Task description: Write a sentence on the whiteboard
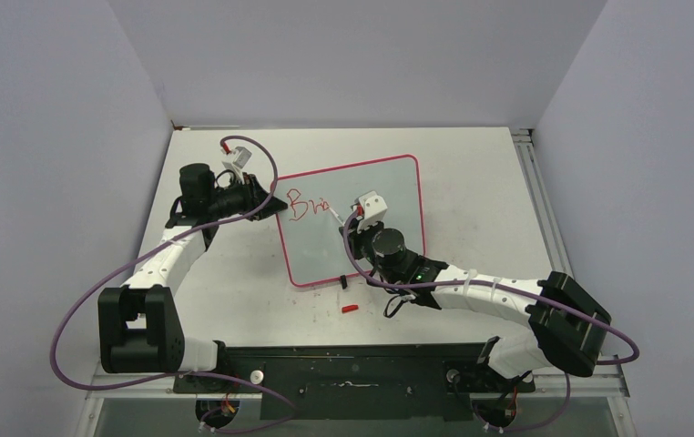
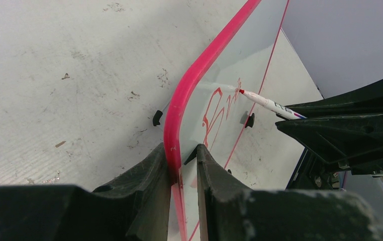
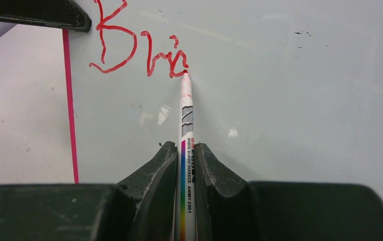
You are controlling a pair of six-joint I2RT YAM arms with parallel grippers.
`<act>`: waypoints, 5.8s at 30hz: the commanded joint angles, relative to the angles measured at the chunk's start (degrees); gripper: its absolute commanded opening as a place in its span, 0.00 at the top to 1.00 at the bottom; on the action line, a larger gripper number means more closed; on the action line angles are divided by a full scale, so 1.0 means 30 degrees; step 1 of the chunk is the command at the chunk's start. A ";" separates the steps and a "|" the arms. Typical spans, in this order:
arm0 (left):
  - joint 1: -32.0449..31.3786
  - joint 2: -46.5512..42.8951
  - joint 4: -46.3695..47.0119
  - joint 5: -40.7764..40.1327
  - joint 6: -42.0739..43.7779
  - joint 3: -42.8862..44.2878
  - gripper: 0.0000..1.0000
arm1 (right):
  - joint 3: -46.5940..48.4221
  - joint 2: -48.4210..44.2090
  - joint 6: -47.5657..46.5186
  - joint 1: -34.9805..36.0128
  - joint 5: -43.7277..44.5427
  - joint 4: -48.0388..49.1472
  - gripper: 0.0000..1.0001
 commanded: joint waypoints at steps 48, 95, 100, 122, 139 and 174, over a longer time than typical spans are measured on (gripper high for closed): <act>-0.0167 -0.0582 0.0359 -0.0038 0.0591 0.0531 0.85 | 0.1605 -0.0774 -0.1001 0.0051 0.1485 0.0157 0.95; -0.0166 -0.0631 0.0346 0.0035 0.0562 0.0531 0.85 | -0.0685 -0.0315 0.0962 0.0618 0.1390 -0.0824 0.95; -0.0166 -0.0648 0.0364 0.0013 0.0564 0.0520 0.85 | -0.0478 -0.0296 0.0724 0.0658 0.1753 -0.0510 0.95; -0.0172 -0.0625 0.0366 -0.0009 0.0591 0.0528 0.85 | 0.0898 0.0618 0.0160 0.0524 0.2702 0.0273 0.95; -0.0166 -0.0646 0.0374 0.0035 0.0591 0.0509 0.85 | 0.0635 0.0713 0.0406 0.0460 0.1870 -0.0136 0.95; -0.0166 -0.0663 0.0370 0.0009 0.0591 0.0516 0.85 | 0.0686 0.1029 0.1029 0.0528 0.2486 -0.0433 0.95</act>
